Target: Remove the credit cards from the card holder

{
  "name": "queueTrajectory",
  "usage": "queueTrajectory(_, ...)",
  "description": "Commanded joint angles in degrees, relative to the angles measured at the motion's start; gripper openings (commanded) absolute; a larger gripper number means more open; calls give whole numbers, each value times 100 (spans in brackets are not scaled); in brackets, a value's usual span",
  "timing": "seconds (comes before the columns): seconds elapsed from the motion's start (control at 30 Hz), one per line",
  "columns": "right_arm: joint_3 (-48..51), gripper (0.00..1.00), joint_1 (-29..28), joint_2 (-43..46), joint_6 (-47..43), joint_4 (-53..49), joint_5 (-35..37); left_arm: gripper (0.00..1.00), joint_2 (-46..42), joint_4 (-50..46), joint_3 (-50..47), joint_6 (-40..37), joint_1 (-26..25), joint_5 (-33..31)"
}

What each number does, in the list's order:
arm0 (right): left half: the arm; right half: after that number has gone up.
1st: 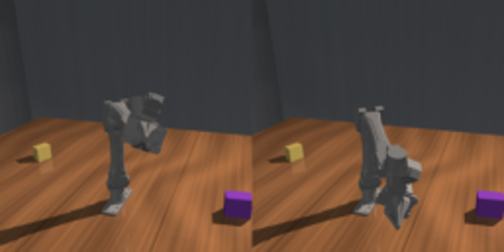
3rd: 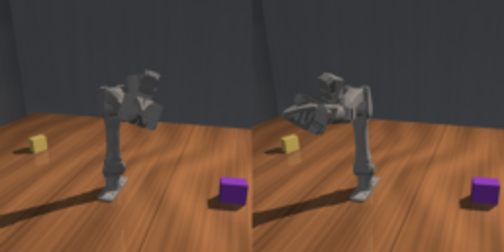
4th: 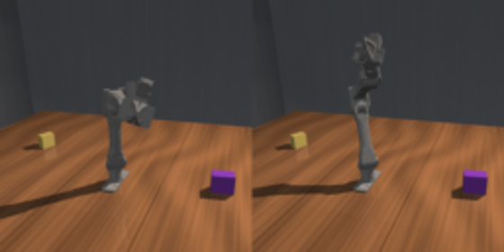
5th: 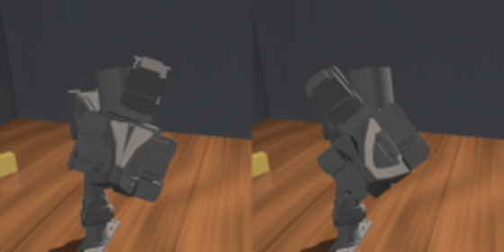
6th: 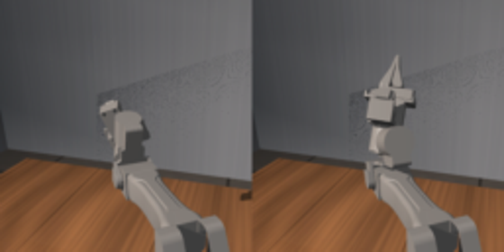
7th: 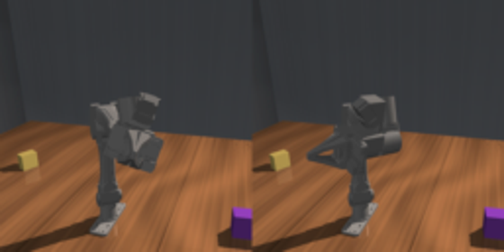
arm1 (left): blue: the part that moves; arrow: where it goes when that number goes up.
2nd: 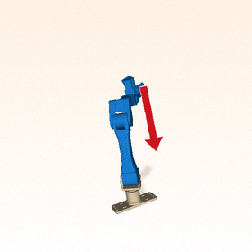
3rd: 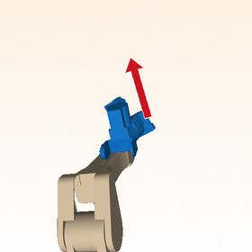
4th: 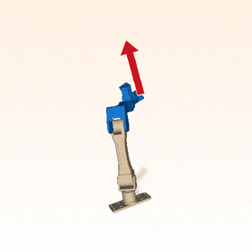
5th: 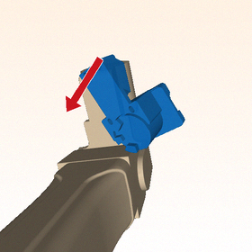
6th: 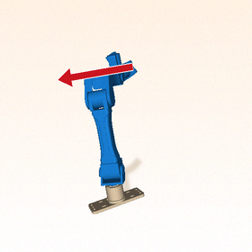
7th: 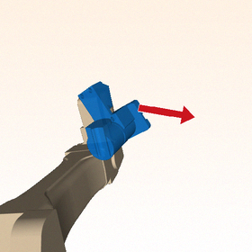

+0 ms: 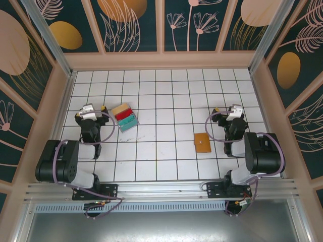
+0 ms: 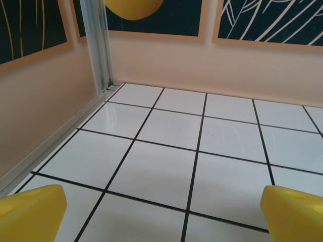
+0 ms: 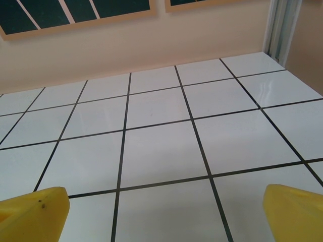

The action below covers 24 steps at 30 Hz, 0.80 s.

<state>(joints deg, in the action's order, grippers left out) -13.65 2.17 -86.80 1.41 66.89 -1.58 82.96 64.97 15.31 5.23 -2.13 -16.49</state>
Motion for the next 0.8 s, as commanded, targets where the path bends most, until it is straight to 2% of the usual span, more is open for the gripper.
queueTrajectory(0.0,-550,99,45,586,131,-1187,105,99,-613,-1483,656,196,42,-484)
queueTrajectory(0.1,-1073,99,55,1059,593,-2466,442,99,-1176,-2519,1149,422,37,-729)
queueTrajectory(0.17,-1556,99,62,1271,1486,-3466,1124,99,-1492,-3534,1672,1056,40,-895)
queueTrajectory(0.27,-2682,99,102,1180,2323,-5528,1635,99,-1789,-5001,2495,1848,37,-831)
queueTrajectory(0.33,-3056,99,166,1096,2399,-6166,1304,99,-1917,-5619,2796,2352,42,-790)
queueTrajectory(0.53,-2625,99,255,1851,2568,-6192,-296,99,-1977,-6681,3305,2886,32,761)
queueTrajectory(0.67,-2375,99,162,2359,2610,-6638,-638,98,-1686,-7539,3678,3107,37,1232)
queueTrajectory(0.77,-2132,99,-16,2659,2693,-7044,-755,99,-1263,-8229,3982,3071,37,1340)
